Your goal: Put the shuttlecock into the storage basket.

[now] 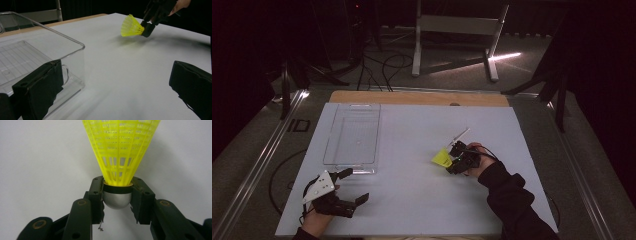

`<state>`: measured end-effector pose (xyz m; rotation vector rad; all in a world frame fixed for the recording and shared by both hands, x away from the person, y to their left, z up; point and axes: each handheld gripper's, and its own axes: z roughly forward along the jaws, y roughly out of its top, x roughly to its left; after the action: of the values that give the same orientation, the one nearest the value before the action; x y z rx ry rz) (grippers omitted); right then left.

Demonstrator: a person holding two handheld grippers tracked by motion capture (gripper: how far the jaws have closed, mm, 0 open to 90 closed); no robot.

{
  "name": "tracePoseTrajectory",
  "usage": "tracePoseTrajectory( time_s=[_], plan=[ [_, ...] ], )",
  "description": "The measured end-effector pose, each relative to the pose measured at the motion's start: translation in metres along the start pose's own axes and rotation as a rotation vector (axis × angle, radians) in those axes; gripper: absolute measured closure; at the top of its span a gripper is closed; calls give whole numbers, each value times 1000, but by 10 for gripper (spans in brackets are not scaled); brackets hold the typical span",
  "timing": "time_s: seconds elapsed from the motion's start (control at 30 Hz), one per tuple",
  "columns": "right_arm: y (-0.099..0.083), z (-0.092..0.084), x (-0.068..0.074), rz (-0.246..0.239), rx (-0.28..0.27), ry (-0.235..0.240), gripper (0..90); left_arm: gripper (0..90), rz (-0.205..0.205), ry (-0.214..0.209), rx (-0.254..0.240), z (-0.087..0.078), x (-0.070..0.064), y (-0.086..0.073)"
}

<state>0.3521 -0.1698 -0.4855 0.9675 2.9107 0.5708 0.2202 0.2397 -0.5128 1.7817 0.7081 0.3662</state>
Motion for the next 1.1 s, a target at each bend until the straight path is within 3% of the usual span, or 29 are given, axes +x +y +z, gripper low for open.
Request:
tracePoseTrajectory(
  time_s=[0.03, 0.4, 0.43, 0.53, 0.73, 1.0, 1.1],
  plan=[
    [-2, -1, 0, -29, 2, 18, 653, 2, 2, -1, 3, 0, 0, 0],
    [-8, -7, 2, -120, 11, 26, 653, 2, 7, -15, 21, 3, -2, 1],
    [-9, -9, 4, -164, 5, 32, 653, 2, 3, -18, 21, 4, -3, 1],
    [-10, -13, 9, -205, 1, 58, 652, 2, 5, -23, 30, 5, -4, 1],
    [-9, -20, 15, -275, -48, 115, 653, 2, 2, -32, 39, 7, -5, 2],
    [-7, -24, 20, -331, -81, 134, 653, 2, 1, -33, 44, 7, -5, 2],
    [-7, -28, 22, -366, -117, 157, 653, 2, -4, -41, 50, 9, -6, 2]
  ],
)
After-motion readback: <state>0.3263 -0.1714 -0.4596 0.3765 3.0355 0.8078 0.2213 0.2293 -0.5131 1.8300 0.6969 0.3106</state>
